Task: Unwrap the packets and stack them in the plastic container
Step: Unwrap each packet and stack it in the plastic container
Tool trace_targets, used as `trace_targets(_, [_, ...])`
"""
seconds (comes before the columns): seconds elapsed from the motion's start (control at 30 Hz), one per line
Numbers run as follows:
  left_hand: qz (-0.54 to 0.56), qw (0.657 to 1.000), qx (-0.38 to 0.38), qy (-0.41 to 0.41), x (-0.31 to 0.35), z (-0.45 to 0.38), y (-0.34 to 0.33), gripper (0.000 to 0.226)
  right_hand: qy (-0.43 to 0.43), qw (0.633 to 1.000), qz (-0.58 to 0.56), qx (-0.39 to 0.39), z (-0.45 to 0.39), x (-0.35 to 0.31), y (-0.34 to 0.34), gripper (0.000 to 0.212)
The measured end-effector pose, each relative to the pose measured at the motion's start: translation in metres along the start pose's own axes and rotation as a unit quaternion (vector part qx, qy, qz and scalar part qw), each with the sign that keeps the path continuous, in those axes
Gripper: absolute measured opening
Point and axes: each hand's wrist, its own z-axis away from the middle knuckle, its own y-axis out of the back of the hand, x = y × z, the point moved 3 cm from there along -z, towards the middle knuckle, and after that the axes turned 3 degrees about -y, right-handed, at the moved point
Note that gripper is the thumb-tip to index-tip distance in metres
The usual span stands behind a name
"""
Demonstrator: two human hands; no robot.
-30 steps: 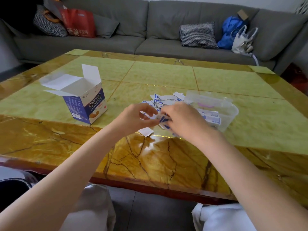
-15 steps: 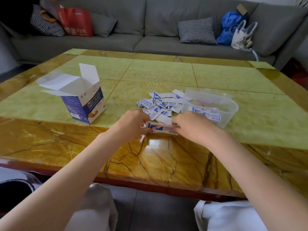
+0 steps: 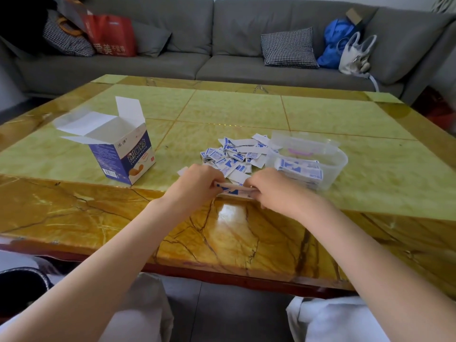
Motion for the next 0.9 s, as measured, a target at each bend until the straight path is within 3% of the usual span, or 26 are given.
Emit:
trace_targets(0.1, [0.118,0.99,0.074,0.028,0.0,-0.007,0.017,0.012,-0.026,0.987,-0.122,0.104,-0.001,0.013,0.025,0.02])
trace_targets(0.23, [0.337,0.921,0.178,0.076,0.021,-0.029,0.032,0.01,-0.091,0.908,-0.28,0.297,0.002,0.046,0.055,0.016])
trace_targets(0.33, [0.368,0.904,0.204,0.077,0.047,-0.049,0.025,0.01,-0.168,0.865,-0.312,0.356,0.007,0.071,0.059,0.013])
trace_targets(0.47, [0.297,0.939,0.167,0.041,0.071,-0.077,0.014,0.006,-0.233,0.87,-0.229,0.37,0.013,0.094,0.059,0.003])
trace_targets(0.6, [0.09,0.986,0.139,0.019,0.089,-0.1,0.003,0.027,-0.253,0.907,-0.146,0.305,0.005,0.112,0.052,0.02])
trace_targets(0.7, [-0.044,0.992,0.12,0.014,0.094,-0.106,-0.007,0.037,-0.245,0.936,-0.056,0.248,-0.002,0.112,0.047,0.035])
trace_targets(0.9, [-0.168,0.983,0.077,-0.017,0.103,-0.109,-0.02,0.052,-0.26,0.949,0.005,0.18,-0.004,0.112,0.041,0.054])
